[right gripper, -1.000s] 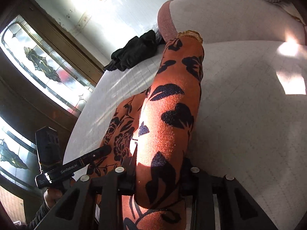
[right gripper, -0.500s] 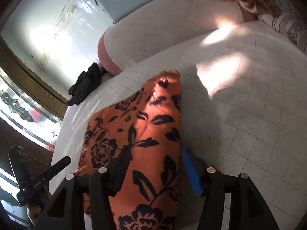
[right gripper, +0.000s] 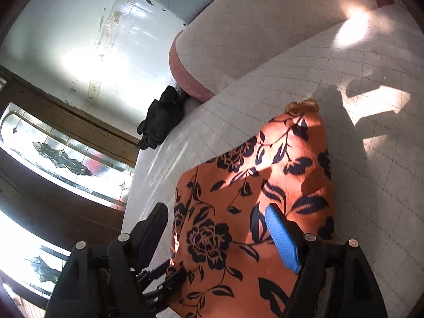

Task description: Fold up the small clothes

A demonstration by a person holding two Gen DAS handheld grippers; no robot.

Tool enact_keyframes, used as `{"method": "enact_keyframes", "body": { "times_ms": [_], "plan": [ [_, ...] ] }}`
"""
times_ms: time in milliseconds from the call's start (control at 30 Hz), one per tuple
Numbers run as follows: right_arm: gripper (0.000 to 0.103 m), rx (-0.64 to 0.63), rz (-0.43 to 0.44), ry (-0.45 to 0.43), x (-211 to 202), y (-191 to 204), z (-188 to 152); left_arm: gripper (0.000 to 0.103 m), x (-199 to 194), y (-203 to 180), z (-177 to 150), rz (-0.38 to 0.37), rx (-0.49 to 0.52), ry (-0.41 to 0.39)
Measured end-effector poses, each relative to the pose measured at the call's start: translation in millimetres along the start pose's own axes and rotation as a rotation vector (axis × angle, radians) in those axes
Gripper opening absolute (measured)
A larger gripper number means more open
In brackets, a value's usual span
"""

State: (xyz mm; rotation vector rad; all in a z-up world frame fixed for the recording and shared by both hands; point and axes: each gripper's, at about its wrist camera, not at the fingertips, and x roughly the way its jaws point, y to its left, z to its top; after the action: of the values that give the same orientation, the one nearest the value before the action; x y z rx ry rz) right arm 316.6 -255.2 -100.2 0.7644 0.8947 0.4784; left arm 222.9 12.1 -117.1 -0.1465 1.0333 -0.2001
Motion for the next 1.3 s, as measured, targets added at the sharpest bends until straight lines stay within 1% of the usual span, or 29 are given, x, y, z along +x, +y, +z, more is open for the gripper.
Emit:
{"method": "enact_keyframes", "body": {
  "times_ms": [33, 67, 100, 133, 200, 267, 333, 400, 433, 467, 533, 567, 600, 667, 733, 800, 867, 933, 1000, 1067, 1133, 1200, 1233, 1267, 1300],
  "plan": [
    [0.083, 0.023, -0.025, 0.000, 7, -12, 8, 0.072, 1, 0, 0, 0.001, -0.007, -0.001],
    [0.084, 0.063, -0.083, 0.033, 22, -29, 13, 0.074, 3, 0, -2, -0.003, -0.010, -0.002],
    [0.081, 0.138, -0.107, 0.093, 38, -46, 14, 0.074, 2, 0, -2, 0.004, -0.007, 0.002],
    [0.080, 0.163, -0.103, 0.069, 36, -49, 12, 0.074, 0, -1, -2, 0.013, -0.002, -0.002],
    [0.080, 0.088, -0.075, 0.010, 17, -25, 6, 0.074, -1, -1, 0, 0.018, 0.009, -0.003],
    [0.080, 0.034, -0.034, -0.013, -10, -2, -12, 0.074, -1, -1, -1, 0.019, 0.009, -0.002],
    [0.080, -0.012, -0.014, -0.019, -36, 16, -38, 0.074, -2, -1, -2, 0.026, 0.010, -0.009],
    [0.082, -0.031, 0.007, -0.013, -47, 25, -69, 0.074, -4, -3, -4, 0.039, 0.008, -0.015],
    [0.083, -0.028, 0.001, 0.002, -47, 23, -83, 0.074, -5, -4, -4, 0.049, 0.006, -0.016],
    [0.084, -0.025, -0.025, 0.035, -40, 17, -96, 0.074, -7, -6, -4, 0.060, 0.006, -0.017],
    [0.084, -0.024, -0.099, 0.113, -22, 0, -114, 0.073, -15, -10, -5, 0.069, 0.007, -0.022],
    [0.084, -0.037, -0.114, 0.106, -23, 2, -117, 0.073, -22, -12, -6, 0.070, 0.016, -0.034],
    [0.084, -0.052, -0.117, 0.085, -29, 10, -118, 0.073, -29, -13, -8, 0.076, 0.029, -0.053],
    [0.085, -0.094, -0.056, 0.050, -42, 31, -119, 0.073, -39, -14, -10, 0.109, 0.045, -0.083],
    [0.085, -0.129, -0.038, 0.033, -47, 43, -125, 0.073, -47, -11, -11, 0.114, 0.038, -0.092],
    [0.086, -0.092, -0.056, 0.071, -32, 33, -131, 0.073, -54, -7, -13, 0.120, 0.022, -0.100],
    [0.085, -0.018, -0.094, 0.133, -10, 9, -137, 0.073, -58, -2, -15, 0.125, 0.010, -0.098],
    [0.085, -0.010, -0.080, 0.093, -17, 16, -136, 0.073, -63, 3, -18, 0.130, 0.013, -0.102],
    [0.086, -0.047, -0.030, 0.070, -28, 33, -134, 0.073, -65, 7, -21, 0.151, 0.004, -0.110],
    [0.086, -0.093, -0.039, 0.061, -27, 45, -131, 0.073, -65, 12, -22, 0.138, -0.015, -0.102],
    [0.086, -0.056, -0.052, 0.091, -12, 37, -129, 0.073, -66, 17, -25, 0.133, -0.022, -0.101],
    [0.086, 0.005, -0.083, 0.152, 7, 20, -132, 0.073, -67, 23, -29, 0.142, -0.023, -0.105],
    [0.086, 0.000, -0.091, 0.145, 6, 22, -131, 0.073, -68, 27, -30, 0.149, -0.021, -0.107],
    [0.087, -0.008, -0.079, 0.143, 3, 31, -127, 0.073, -68, 31, -32, 0.153, -0.023, -0.112],
    [0.087, -0.022, -0.036, 0.136, 1, 41, -123, 0.073, -68, 36, -33, 0.160, -0.034, -0.118]
  ]
}}
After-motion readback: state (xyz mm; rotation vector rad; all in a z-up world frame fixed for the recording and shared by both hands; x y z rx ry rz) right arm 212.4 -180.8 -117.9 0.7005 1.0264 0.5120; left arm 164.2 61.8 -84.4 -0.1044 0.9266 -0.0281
